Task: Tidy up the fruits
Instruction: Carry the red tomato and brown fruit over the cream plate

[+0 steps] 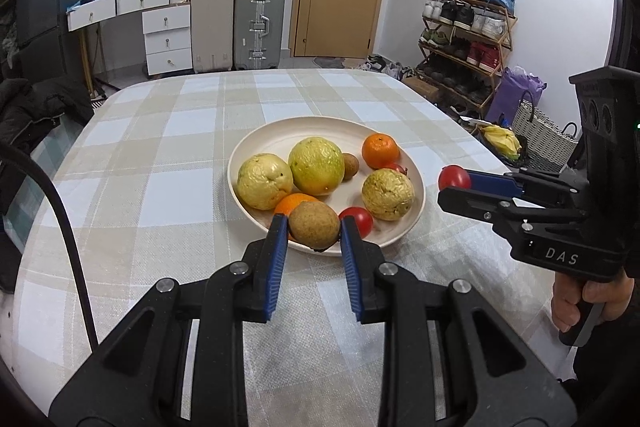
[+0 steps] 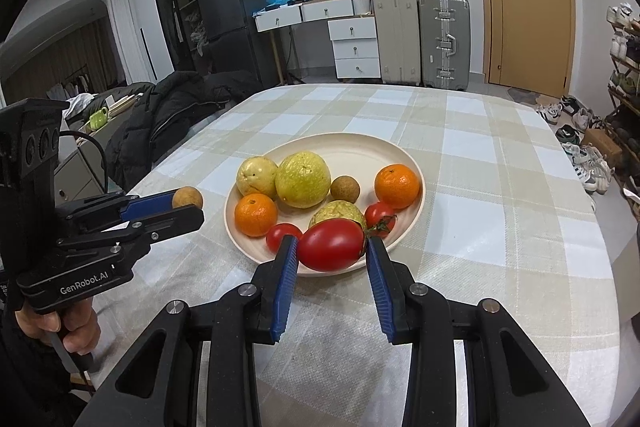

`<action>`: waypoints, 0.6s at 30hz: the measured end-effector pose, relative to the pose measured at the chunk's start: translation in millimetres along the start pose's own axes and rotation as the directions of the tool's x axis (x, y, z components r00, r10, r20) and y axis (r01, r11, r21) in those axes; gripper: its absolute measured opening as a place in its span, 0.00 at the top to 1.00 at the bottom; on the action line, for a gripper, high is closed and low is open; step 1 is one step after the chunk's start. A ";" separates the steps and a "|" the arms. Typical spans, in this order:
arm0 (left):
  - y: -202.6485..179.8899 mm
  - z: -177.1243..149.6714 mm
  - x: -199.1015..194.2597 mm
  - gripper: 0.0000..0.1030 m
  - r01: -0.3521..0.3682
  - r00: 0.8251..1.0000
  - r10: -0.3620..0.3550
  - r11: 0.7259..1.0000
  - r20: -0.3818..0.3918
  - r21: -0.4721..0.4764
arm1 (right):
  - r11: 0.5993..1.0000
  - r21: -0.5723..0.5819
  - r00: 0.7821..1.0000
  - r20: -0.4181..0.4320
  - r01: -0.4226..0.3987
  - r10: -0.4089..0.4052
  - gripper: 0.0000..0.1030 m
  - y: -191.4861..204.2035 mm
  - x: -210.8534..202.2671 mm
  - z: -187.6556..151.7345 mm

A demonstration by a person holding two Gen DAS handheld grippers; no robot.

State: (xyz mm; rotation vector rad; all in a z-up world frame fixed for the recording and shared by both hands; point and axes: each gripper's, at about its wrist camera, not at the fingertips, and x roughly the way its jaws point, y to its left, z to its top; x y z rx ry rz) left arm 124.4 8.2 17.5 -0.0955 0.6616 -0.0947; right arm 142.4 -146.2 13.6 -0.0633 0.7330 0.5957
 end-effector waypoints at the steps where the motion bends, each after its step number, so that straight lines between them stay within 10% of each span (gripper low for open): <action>1: -0.5 0.6 0.2 0.77 -0.004 1.000 0.004 1.000 0.004 0.002 | 1.000 0.004 1.000 0.002 0.000 0.000 0.65 -0.5 -0.2 0.3; 18: -12.2 8.2 5.1 0.77 -0.018 1.000 0.018 1.000 0.023 0.014 | 0.998 0.051 0.999 0.028 -0.021 0.019 0.65 -9.8 0.0 3.4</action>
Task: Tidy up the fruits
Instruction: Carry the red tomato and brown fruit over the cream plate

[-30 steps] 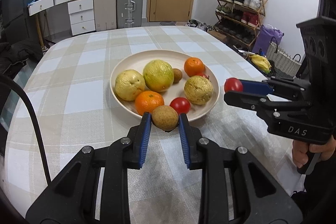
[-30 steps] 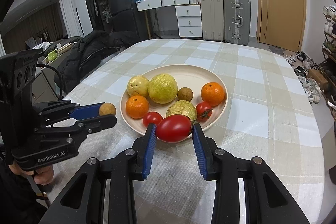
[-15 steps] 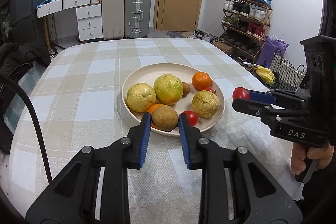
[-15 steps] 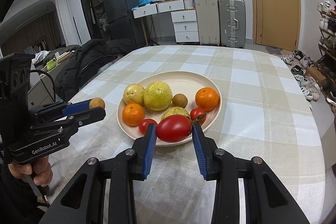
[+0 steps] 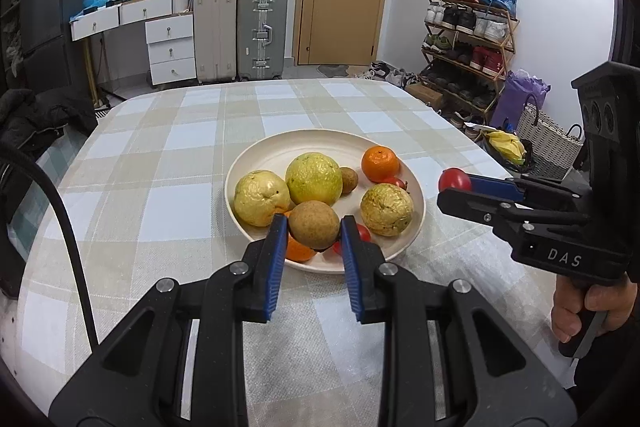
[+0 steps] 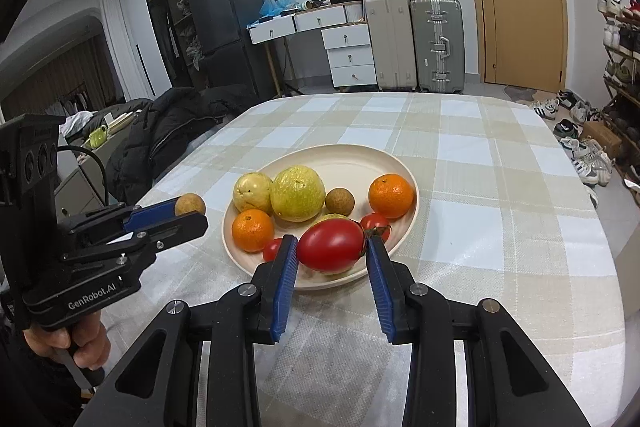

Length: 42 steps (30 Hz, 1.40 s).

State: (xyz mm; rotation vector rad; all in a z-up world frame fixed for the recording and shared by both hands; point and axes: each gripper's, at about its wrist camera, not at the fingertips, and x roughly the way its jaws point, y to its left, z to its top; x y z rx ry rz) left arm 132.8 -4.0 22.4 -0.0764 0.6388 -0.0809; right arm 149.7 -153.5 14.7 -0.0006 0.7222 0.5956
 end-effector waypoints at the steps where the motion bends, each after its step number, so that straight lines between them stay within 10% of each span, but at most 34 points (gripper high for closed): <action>1: -1.3 0.3 0.8 0.77 -0.002 1.000 0.002 1.000 0.001 0.004 | 1.000 0.002 1.000 -0.002 -0.002 0.002 0.65 -0.5 0.9 0.6; 42: -12.3 15.2 57.7 0.77 -0.017 0.998 0.018 0.999 -0.056 0.034 | 0.999 0.035 1.000 -0.020 -0.022 0.023 0.65 -12.4 29.4 42.2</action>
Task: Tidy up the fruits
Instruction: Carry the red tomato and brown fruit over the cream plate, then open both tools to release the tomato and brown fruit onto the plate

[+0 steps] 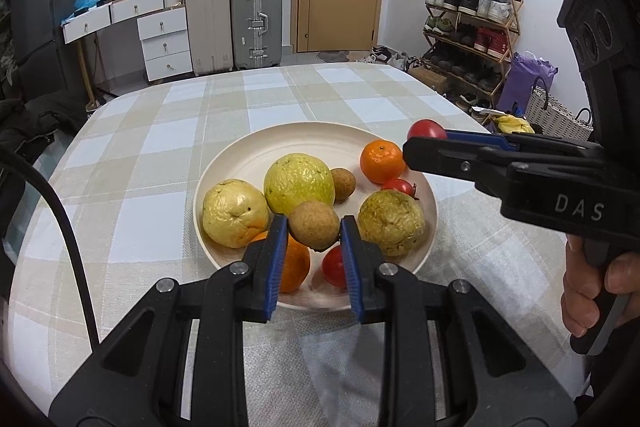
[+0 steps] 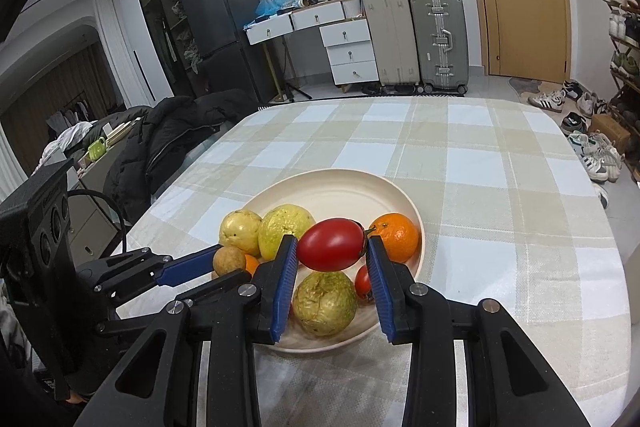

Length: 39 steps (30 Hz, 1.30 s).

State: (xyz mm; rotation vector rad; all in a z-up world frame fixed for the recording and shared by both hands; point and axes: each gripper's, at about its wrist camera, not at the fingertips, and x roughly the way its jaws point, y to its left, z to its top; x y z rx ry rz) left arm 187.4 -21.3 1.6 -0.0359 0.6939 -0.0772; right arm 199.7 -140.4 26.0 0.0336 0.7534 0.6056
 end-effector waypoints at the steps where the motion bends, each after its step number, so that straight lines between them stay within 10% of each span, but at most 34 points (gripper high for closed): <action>1: 0.1 0.1 1.7 0.77 0.000 1.000 0.000 1.000 -0.002 0.000 | 1.000 0.002 1.000 -0.001 0.000 0.000 0.65 -0.2 1.6 0.0; 39: 5.9 11.9 46.7 0.77 -0.023 0.998 0.022 1.000 -0.059 -0.003 | 1.000 0.026 0.996 -0.090 0.010 -0.007 0.65 -11.3 50.4 2.9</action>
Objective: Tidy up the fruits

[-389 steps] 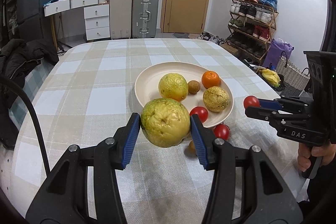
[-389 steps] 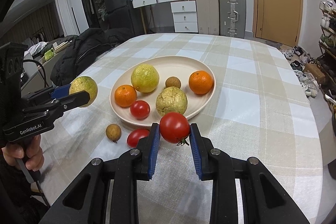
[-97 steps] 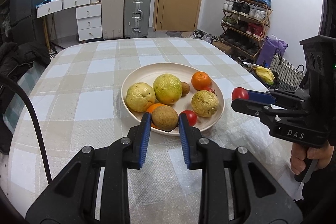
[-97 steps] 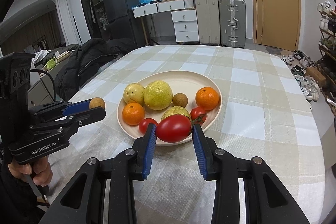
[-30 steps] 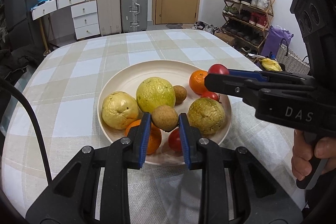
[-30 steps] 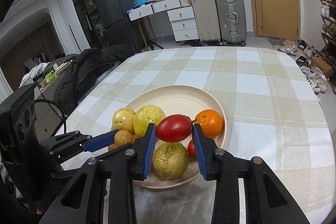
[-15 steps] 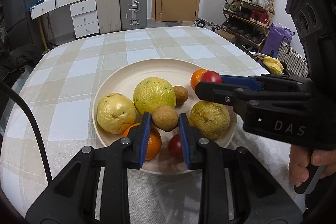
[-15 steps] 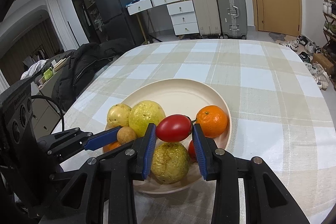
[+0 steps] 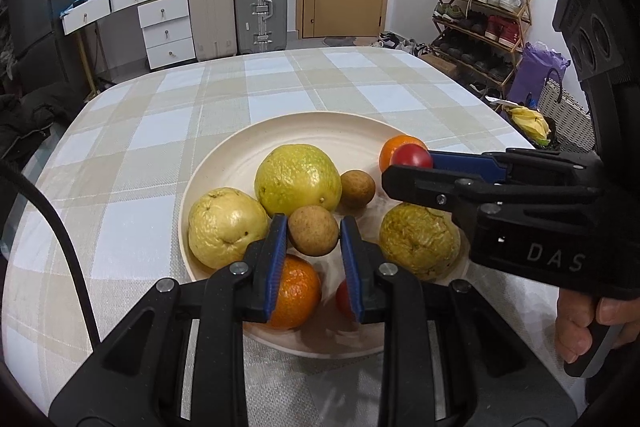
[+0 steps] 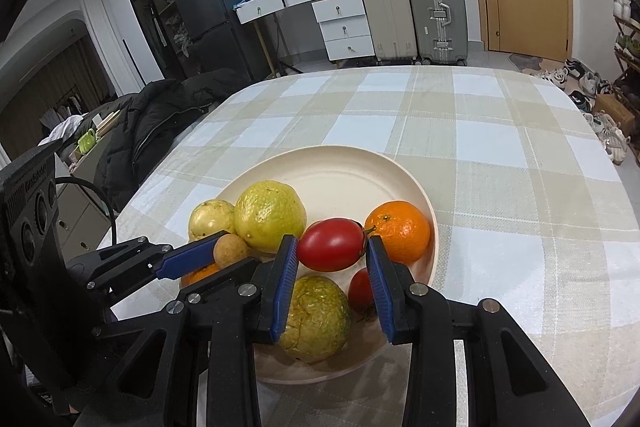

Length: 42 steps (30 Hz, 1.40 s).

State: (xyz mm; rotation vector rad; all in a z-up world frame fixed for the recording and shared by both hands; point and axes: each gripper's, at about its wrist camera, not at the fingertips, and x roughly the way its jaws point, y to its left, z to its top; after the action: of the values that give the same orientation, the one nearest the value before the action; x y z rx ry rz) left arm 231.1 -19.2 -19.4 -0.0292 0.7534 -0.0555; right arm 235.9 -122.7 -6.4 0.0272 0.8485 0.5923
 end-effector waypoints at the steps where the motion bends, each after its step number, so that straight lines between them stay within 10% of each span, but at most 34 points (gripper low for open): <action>1: -0.1 0.1 0.4 0.77 0.000 1.000 0.000 1.000 -0.002 0.000 | 1.000 0.000 1.000 -0.002 -0.001 0.001 0.65 -0.1 1.0 0.1; 21: -0.1 -2.4 -7.8 0.77 -0.006 1.000 0.006 1.000 0.017 -0.002 | 1.000 -0.008 1.000 -0.015 -0.001 0.001 0.64 2.6 0.1 -2.2; 29: 8.5 -2.0 -22.0 0.75 -0.008 0.999 0.009 1.000 0.037 -0.027 | 1.000 0.003 0.999 0.028 0.029 -0.029 0.43 -5.6 -18.9 -4.1; 31: 11.1 -2.7 -28.4 0.68 -0.006 0.999 0.008 0.999 0.053 -0.032 | 0.999 0.010 0.999 0.034 0.033 -0.034 0.13 -7.8 -23.6 -5.6; 33: 12.4 -4.2 -35.9 0.58 -0.009 0.997 0.012 0.999 0.072 -0.031 | 0.999 0.009 0.996 0.066 0.052 -0.053 0.05 -8.5 -31.8 -8.7; 37: 14.3 -8.5 -53.0 0.28 -0.029 0.992 0.032 0.999 0.120 -0.027 | 0.998 -0.001 0.994 0.097 0.056 -0.055 0.00 -8.5 -43.8 -13.4; 42: 15.4 -16.4 -74.5 0.17 -0.029 0.985 0.034 0.999 0.172 -0.031 | 1.000 0.002 0.990 0.142 0.016 -0.017 0.00 -8.5 -57.0 -20.2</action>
State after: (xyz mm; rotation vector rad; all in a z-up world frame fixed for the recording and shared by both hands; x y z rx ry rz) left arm 166.2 0.6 18.8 -0.0481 0.5814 -0.0116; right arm 196.5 -162.6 17.6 0.0627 0.7103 0.5674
